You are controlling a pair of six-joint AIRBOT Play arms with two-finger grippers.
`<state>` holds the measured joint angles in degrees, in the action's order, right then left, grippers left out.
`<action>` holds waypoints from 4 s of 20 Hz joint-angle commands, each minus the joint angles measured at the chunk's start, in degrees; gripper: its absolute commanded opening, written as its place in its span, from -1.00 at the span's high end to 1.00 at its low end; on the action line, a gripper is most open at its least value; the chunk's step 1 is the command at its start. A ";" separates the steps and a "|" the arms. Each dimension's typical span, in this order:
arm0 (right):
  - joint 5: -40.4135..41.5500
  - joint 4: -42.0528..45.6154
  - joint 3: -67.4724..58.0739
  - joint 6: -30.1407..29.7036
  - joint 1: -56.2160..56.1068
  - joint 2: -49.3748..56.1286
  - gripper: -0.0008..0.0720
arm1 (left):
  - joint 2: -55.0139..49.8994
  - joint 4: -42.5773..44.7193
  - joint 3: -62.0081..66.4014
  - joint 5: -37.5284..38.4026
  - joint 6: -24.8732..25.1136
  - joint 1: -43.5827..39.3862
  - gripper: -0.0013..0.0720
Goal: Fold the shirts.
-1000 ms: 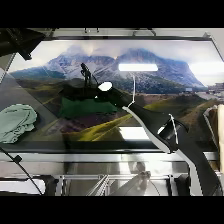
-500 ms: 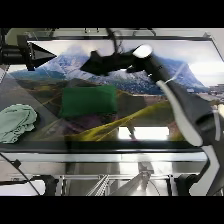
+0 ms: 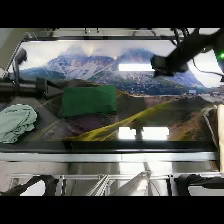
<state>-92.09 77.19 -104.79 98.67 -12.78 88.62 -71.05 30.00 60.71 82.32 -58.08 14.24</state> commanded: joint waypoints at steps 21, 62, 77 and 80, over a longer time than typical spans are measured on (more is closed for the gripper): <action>39.50 -62.01 23.28 -31.63 -4.13 26.23 -0.62 | 1.64 0.44 -14.38 -8.83 7.30 0.07 0.91; 6.69 -28.39 10.29 -5.35 75.41 -7.30 0.93 | 1.64 -0.07 -14.43 -5.49 5.53 -0.13 0.91; 1.49 20.37 31.95 2.08 77.68 -17.03 0.93 | 1.60 0.55 -14.45 -5.35 5.95 -6.43 0.91; 9.14 20.74 41.99 2.08 77.68 -16.44 0.93 | 1.57 0.50 -14.43 -5.49 7.72 -10.29 0.91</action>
<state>-89.69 95.53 -71.44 100.53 64.86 71.85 -69.43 30.28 46.28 77.06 -51.86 7.09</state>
